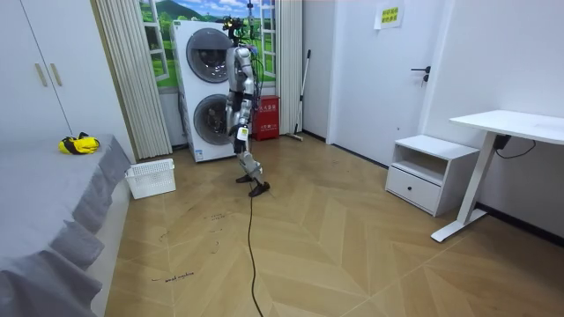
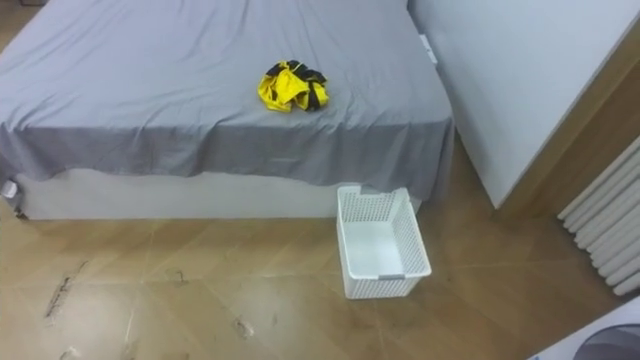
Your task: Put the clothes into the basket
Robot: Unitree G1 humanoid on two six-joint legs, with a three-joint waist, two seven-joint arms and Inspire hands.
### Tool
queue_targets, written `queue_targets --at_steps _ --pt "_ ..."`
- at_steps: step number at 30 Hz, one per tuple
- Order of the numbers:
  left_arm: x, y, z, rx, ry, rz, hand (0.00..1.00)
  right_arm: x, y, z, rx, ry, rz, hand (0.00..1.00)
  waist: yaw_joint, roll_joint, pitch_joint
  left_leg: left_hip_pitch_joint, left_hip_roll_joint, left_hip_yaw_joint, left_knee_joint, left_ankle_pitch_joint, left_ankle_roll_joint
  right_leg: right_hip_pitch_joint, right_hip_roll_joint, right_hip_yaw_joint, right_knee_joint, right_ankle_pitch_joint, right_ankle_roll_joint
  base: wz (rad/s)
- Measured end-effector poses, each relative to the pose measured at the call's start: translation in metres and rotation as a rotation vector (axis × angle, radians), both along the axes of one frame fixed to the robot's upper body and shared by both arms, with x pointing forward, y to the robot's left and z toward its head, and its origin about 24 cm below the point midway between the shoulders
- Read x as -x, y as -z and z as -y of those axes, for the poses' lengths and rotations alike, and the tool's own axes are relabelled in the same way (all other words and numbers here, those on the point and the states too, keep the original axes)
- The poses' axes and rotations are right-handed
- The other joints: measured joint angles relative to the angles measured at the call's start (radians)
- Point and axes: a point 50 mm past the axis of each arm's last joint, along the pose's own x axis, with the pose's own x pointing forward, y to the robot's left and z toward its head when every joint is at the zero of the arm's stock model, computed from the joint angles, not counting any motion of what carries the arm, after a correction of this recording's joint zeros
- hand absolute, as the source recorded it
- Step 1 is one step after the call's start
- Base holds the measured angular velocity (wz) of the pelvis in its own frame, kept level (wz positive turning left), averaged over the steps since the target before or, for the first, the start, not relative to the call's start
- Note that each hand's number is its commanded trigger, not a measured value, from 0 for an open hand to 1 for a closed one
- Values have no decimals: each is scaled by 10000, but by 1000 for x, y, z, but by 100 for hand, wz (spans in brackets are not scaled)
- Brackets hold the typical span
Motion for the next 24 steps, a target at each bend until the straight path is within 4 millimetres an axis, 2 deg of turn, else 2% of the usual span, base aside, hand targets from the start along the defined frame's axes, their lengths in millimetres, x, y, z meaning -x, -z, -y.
queue_targets --at_steps 1,2,3,4,5,6,7,8,9,10,11,12,13,14,15,16,17,18,19,20,21,22,23,24 --pt "-3 0 3 141 -202 228 0 3 0 2 35 135 -39 0 -55 24 -18 -507 -343 -224 166 -71 145 102 -36 147 44 -176 -39 28" --pt "-8 0 5 216 -263 390 0 4 0 3 58 246 -54 0 -88 7 -15 -832 -624 -267 -22 -86 175 86 -97 254 131 -301 -51 38" --pt "-13 -1 8 380 -353 647 0 5 -1 6 98 414 -89 0 -77 -19 -17 -1520 -1152 -180 -721 -14 207 61 -309 295 231 -504 59 17" --pt "-17 -2 12 520 -510 945 0 4 -1 9 165 406 -153 0 34 -59 -43 -2011 -1594 -114 -2001 413 154 23 -457 498 257 -673 144 -16" --pt "-17 -2 13 557 -722 1123 0 3 -1 9 172 318 -198 0 214 -33 -36 -2363 -1743 -102 -3303 1240 159 92 -627 525 267 -823 248 -47" --pt "-16 -2 13 546 -811 1161 0 3 -1 8 156 281 -231 0 288 -27 -32 -2466 -1743 -103 -3710 1641 171 176 -730 509 253 -875 292 -50" --pt "-15 -2 11 515 -986 1226 0 5 -1 8 135 255 -297 0 258 -16 -29 -2609 -1730 -89 -4229 2333 195 467 -887 501 85 -983 375 -29" --pt "-16 -3 11 513 -1093 1311 0 9 0 8 131 260 -401 0 200 -52 -44 -2734 -1779 151 -4347 2866 371 727 -1102 527 -78 -1153 538 -14" --pt "-17 -3 11 530 -1072 1366 0 10 -1 9 141 300 -434 0 185 -118 -70 -2812 -1843 307 -4266 3074 553 799 -1249 555 -144 -1240 633 5" --pt "-19 -3 11 603 -1004 1460 0 12 -1 10 177 382 -475 0 166 -280 -94 -3063 -2149 514 -3846 3209 825 920 -1613 583 -219 -1421 883 8" --pt "-19 -3 11 615 -967 1507 0 11 -1 11 201 433 -433 0 180 -448 -113 -3193 -2319 659 -3544 2930 1197 920 -1825 581 -218 -1482 1015 13" --pt "-24 -5 10 615 -904 1709 0 9 -2 13 229 577 -328 0 172 -460 -97 -3270 -2621 798 -2926 2290 1502 856 -2101 728 101 -1586 1119 8" --pt "-23 -4 11 628 -851 1705 0 9 -2 13 230 749 -261 0 197 -484 -54 -3142 -2773 850 -2457 1724 1682 663 -2321 853 1017 -1461 1174 6" --pt "-21 -4 10 613 -818 1658 0 9 -2 13 220 755 -207 0 232 -504 -41 -2936 -2816 890 -2342 1463 1730 536 -2395 936 1668 -1304 1217 0" --pt "-19 -4 10 576 -703 1555 0 4 -3 12 193 729 87 0 313 -508 -20 -2410 -2910 894 -2349 1053 1788 185 -2543 1054 3128 -596 1233 -9" --pt "-16 -3 9 500 -573 1421 0 0 -4 10 208 643 354 0 331 -515 0 -1737 -3002 835 -2694 816 1807 -285 -2663 1111 4582 564 1112 -11" --pt "-15 -3 8 434 -341 1349 0 -5 -5 9 221 501 508 0 349 -481 15 -1412 -3009 784 -2917 730 1811 -619 -2674 1146 5313 954 990 -17" --pt "-17 -3 8 335 -19 1285 0 -22 -8 8 207 294 1095 0 400 -414 35 -853 -2987 691 -3373 640 1794 -1402 -2594 1069 6612 844 905 -7" --pt "-21 -4 9 236 307 1292 0 -39 -13 7 208 118 1712 0 356 -305 77 -270 -2930 501 -3790 632 1782 -2106 -2409 738 7146 320 729 3" --pt "-27 -5 11 177 630 1398 0 -55 -19 6 262 -181 2349 0 379 -185 116 182 -2784 313 -4160 603 1729 -2815 -1968 449 6969 -165 581 13" --pt "-30 -5 12 147 815 1471 0 -64 -23 4 294 -390 2700 0 393 -143 137 361 -2706 252 -4322 580 1687 -3208 -1743 359 6711 -318 489 14" --pt "-35 -6 12 87 1064 1570 0 -83 -32 0 380 -781 3428 0 384 -96 169 697 -2562 116 -4513 530 1608 -3910 -1254 161 5804 -493 350 13" --pt "-37 -6 13 90 1231 1566 0 -91 -36 -2 396 -872 3748 0 337 -50 192 880 -2494 25 -4604 493 1572 -4165 -989 142 5095 -491 315 35" --pt "-40 -6 15 113 1587 1561 0 -104 -42 -6 429 -1062 4244 0 209 21 206 1326 -2368 -119 -4874 408 1482 -4437 -538 82 3425 -282 143 51"
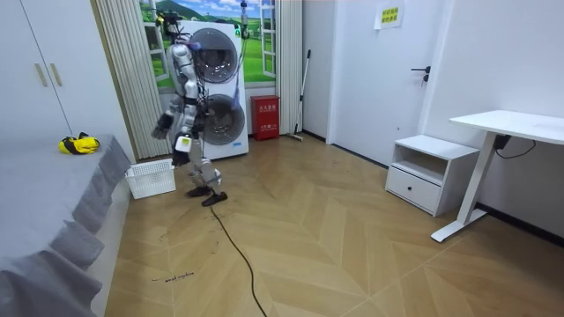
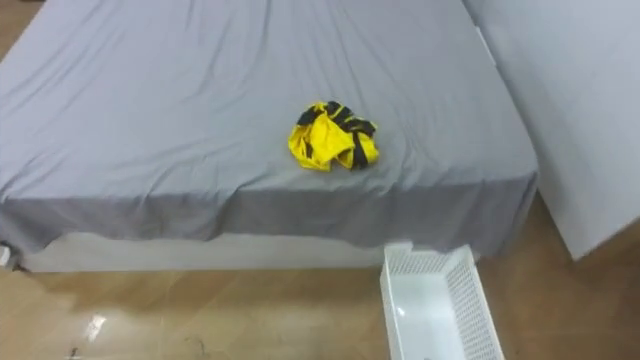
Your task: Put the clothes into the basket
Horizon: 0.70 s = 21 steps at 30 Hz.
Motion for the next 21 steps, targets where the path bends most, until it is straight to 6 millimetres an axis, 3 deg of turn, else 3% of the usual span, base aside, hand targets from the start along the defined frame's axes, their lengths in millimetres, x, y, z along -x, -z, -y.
queue_targets --at_steps 1,2,3,4,5,6,7,8,9,10,11,13,14,17,18,19,20,21 --pt "0 0 2 39 257 -43 0 -9 -6 -3 88 -216 395 0 -46 8 -19 454 66 -61 -299 -125 -110 -139 222 -178 -1623 612 -99 57" --pt "0 0 3 78 352 -48 0 -13 -8 -3 162 -251 580 0 -74 31 -15 670 131 -115 -395 -246 -175 -195 307 -227 -2176 1212 -168 62" --pt "-2 0 5 172 471 -29 0 -17 -11 -4 287 -314 784 0 -146 40 -91 1135 241 -270 -518 -376 -341 -171 410 -303 -3023 2266 -313 54" --pt "1 1 5 223 439 -115 0 -22 -16 -4 353 -340 1063 0 -157 -11 -216 1378 344 -330 -525 -474 -513 -146 480 -439 -3453 3056 -693 42" --pt "2 1 5 236 433 -154 0 -26 -20 -5 370 -375 1332 0 -105 -2 -227 1487 420 -343 -487 -559 -662 -149 563 -435 -3447 3345 -870 9" --pt "6 2 4 276 425 -313 0 -34 -27 -5 434 -413 1838 0 -20 113 -334 1679 730 -423 -407 -738 -968 -69 848 -462 -3135 3355 -1040 -5" --pt "12 3 4 300 350 -442 0 -43 -34 -6 503 -448 2262 0 -44 357 -263 1767 1086 -406 -66 -887 -1290 208 1083 -750 -2749 2998 -1173 0" --pt "14 3 3 321 277 -464 0 -46 -37 -6 514 -470 2407 0 -66 451 -219 1783 1200 -337 159 -882 -1392 304 1148 -854 -2553 2801 -1231 9" --pt "18 3 1 354 71 -480 0 -47 -42 -6 539 -492 2646 0 -112 514 -213 1779 1385 -290 863 -727 -1649 578 1248 -966 -2279 2446 -1358 16" --pt "25 3 -2 337 -107 -560 0 -47 -46 -7 590 -605 2870 0 -229 504 -208 1739 1543 -279 1735 -359 -2140 1067 1306 -967 -2290 2151 -1388 13" --pt "29 3 -3 325 -173 -610 0 -48 -48 -8 652 -714 2967 0 -289 472 -201 1699 1584 -271 2204 -102 -2167 1338 1333 -948 -2369 2019 -1392 0" --pt "40 3 -4 354 -427 -758 0 -52 -53 -9 740 -889 3224 0 -457 339 -179 1245 1886 -229 4262 954 -2167 2539 1525 -747 -3236 1620 -1320 -7" --pt "40 3 -4 452 -500 -714 0 -53 -54 -7 863 -926 3292 0 -480 260 -153 813 2052 -242 5044 789 -2055 2849 1583 -704 -3465 1509 -1348 3" --pt "38 2 -5 460 -448 -593 0 -54 -55 -5 1051 -786 3284 0 -479 -1 -123 -267 2180 -110 5378 109 -1895 3215 1580 -515 -3754 1468 -1361 -7" --pt "38 2 -6 482 -575 -576 0 -54 -55 -2 1109 -650 3296 0 -438 -95 -85 -797 2136 -168 5107 -223 -1929 3405 1579 -388 -3936 1453 -1343 -25" --pt "37 1 -7 550 -846 -451 0 -55 -57 3 1278 -517 3340 0 -439 -139 -111 -1374 2053 -260 4640 -499 -1929 3481 1547 -306 -4039 1417 -1287 -21" --pt "35 1 -7 574 -897 -345 0 -55 -59 6 1383 -397 3407 0 -432 -140 -111 -1642 1984 -359 4301 -552 -1939 3497 1526 -259 -4038 1388 -1257 -26" --pt "32 -1 -8 601 -987 -162 0 -56 -62 11 1581 -151 3481 0 -379 -154 -127 -2005 1889 -374 3328 -533 -1949 3494 1489 -80 -4000 1326 -1194 -44"
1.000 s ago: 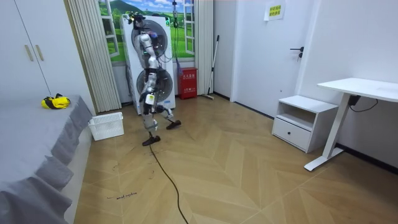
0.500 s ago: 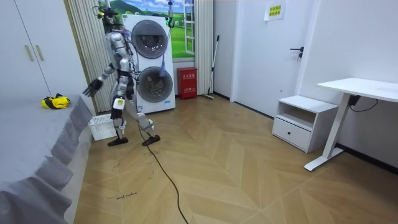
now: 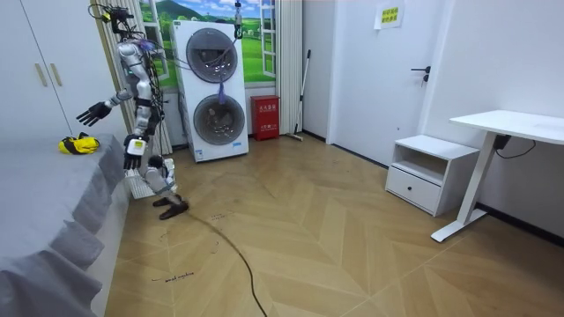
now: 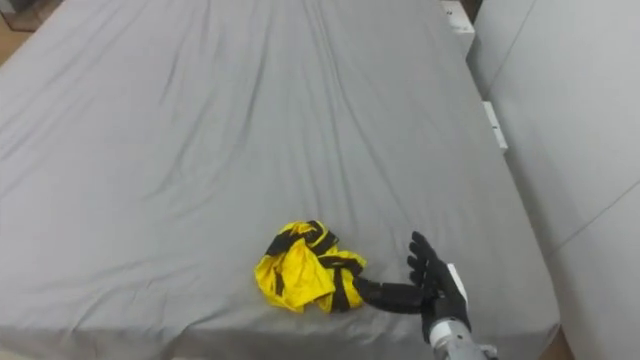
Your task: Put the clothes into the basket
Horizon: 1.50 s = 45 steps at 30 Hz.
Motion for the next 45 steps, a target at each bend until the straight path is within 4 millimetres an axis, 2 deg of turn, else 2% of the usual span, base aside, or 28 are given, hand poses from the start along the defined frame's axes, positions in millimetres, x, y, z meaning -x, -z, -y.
queue_targets --at_steps 1,2,3,4,7,8,10,13,18,21,25,30,33,34,37,40,45 --pt "-1 -1 -1 -26 -48 67 0 0 -1 4 97 198 25 0 178 -97 -73 -163 -123 47 -975 482 299 -73 -94 313 107 -116 109 -62" --pt "1 -1 -3 -24 -132 47 0 1 -1 5 136 238 0 0 243 -143 -139 -119 -234 46 -1192 744 473 -131 -164 534 277 -176 173 -58" --pt "4 0 -4 41 -204 9 0 0 -4 5 303 209 102 0 214 -202 -301 156 -458 79 -1697 902 597 -215 -325 527 347 -238 304 -35" --pt "4 0 -4 77 -99 -7 0 -3 -9 7 466 165 324 0 147 -249 -283 338 -588 154 -1947 1054 690 -227 -438 492 343 -208 371 -18" --pt "9 2 -4 132 -7 -359 0 -7 -14 12 794 152 554 0 164 -190 -244 573 -753 222 -2242 1095 753 -226 -572 445 310 -190 434 -9" --pt "8 2 -4 131 1 -345 0 -9 -14 12 917 159 586 0 181 -184 -156 550 -784 223 -2329 1108 774 -283 -605 399 313 -194 442 0" --pt "4 2 -4 139 24 -284 0 -14 -13 8 971 80 538 0 194 -225 -81 434 -888 167 -2497 1138 790 -466 -664 359 305 -233 504 2" --pt "-8 4 -3 186 276 -340 0 -21 -4 2 1122 -171 40 0 223 -134 -27 -32 -1036 46 -2646 1383 863 -848 -803 184 238 -260 556 14" --pt "-16 4 0 506 552 -252 0 -22 8 -4 1196 -609 -606 0 738 -116 -13 -399 -1127 16 -2820 1583 892 -1300 -880 144 274 -250 570 7" --pt "-24 3 1 559 639 -83 0 -33 3 -10 1269 -1045 -446 0 980 -137 -10 -623 -1142 14 -2816 1603 891 -1511 -879 113 257 -250 570 0" --pt "-24 3 1 650 660 -65 0 -50 -10 -22 1836 -2101 116 0 1074 -143 -11 -772 -1119 12 -2811 1605 891 -1651 -886 86 258 -249 569 0" --pt "-31 3 0 675 704 -184 0 -52 -13 -48 1350 -3305 389 0 1127 -181 1 -832 -1113 -14 -2837 1604 891 -1681 -890 21 257 -248 568 2" --pt "-34 3 -3 594 757 -212 0 -48 -8 -62 1283 -4208 235 0 1107 -330 12 -826 -1120 -74 -2904 1605 890 -1679 -894 -35 253 -247 567 7" --pt "-34 2 -5 527 775 -234 0 -46 -7 -66 1324 -4483 178 0 1090 -418 40 -824 -1123 -100 -2904 1605 890 -1658 -893 -53 237 -245 567 6" --pt "-36 2 -6 449 837 -302 0 -42 -1 -71 1594 -4870 -83 0 1068 -522 53 -851 -1149 -239 -2904 1604 890 -1607 -889 -146 143 -184 602 10" --pt "-38 3 -6 427 858 -366 0 -37 8 -70 1736 -4713 -527 0 1122 -510 60 -915 -1199 -356 -2897 1605 896 -1612 -937 -397 141 -176 615 11" --pt "-40 3 -4 516 920 -289 0 -43 7 -71 1848 -4521 -516 0 1275 -448 99 -1161 -1239 -463 -2912 1638 948 -1801 -974 -592 139 -168 629 9"
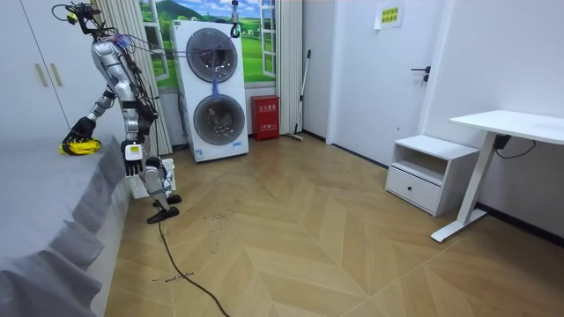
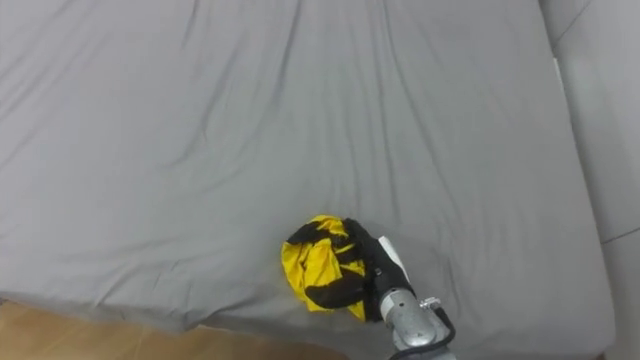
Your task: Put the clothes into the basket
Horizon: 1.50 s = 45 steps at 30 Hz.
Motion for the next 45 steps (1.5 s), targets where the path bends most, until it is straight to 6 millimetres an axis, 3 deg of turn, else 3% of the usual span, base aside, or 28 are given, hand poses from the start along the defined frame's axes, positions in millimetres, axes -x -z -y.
queue_targets --at_steps 1,2,3,12,26,32,37,40,45 --pt "-1 0 0 -7 22 35 0 -3 -2 0 3 -9 80 73 4 20 14 -77 -5 -34 -23 0 0 -79 3 -33 -1 2 0 6" --pt "-1 0 0 -7 25 41 0 -4 -3 -1 -7 -17 110 84 18 28 17 -111 -6 -37 -31 11 1 -122 4 -35 3 10 -1 0" --pt "-1 0 0 1 38 58 0 -5 -4 0 25 -36 169 100 69 41 16 -193 -2 -39 -37 35 -3 -209 10 -41 3 31 -8 -4" --pt "-2 -1 0 50 -154 116 0 -12 -2 6 380 257 17 100 232 45 10 -244 -27 -57 -360 257 -73 -404 40 -124 -11 89 -50 0" --pt "-3 -1 0 114 -310 143 0 7 17 3 423 228 -1006 100 250 38 -18 -317 -87 -93 -342 309 -29 -343 -79 -467 -147 90 -46 3" --pt "0 -1 -1 101 -302 24 0 21 17 13 379 334 -889 100 146 105 -26 253 -86 -28 -463 308 -28 169 -77 -300 -176 78 -26 -3" --pt "10 1 -5 -122 -581 -217 0 15 -13 36 136 1387 731 100 -402 333 -38 1154 -162 66 -594 275 11 1102 -119 -248 -432 18 74 -2" --pt "16 1 -7 -257 -422 -337 0 7 -35 56 482 1968 1754 100 -657 468 -102 1796 -209 256 -833 247 53 1596 -155 -18 -507 -67 170 -18" --pt "20 1 -9 -421 -592 -551 0 4 -60 79 -153 3428 2856 100 -1011 447 -147 2581 -218 576 -1056 205 103 2096 -144 393 -618 -110 248 -23"
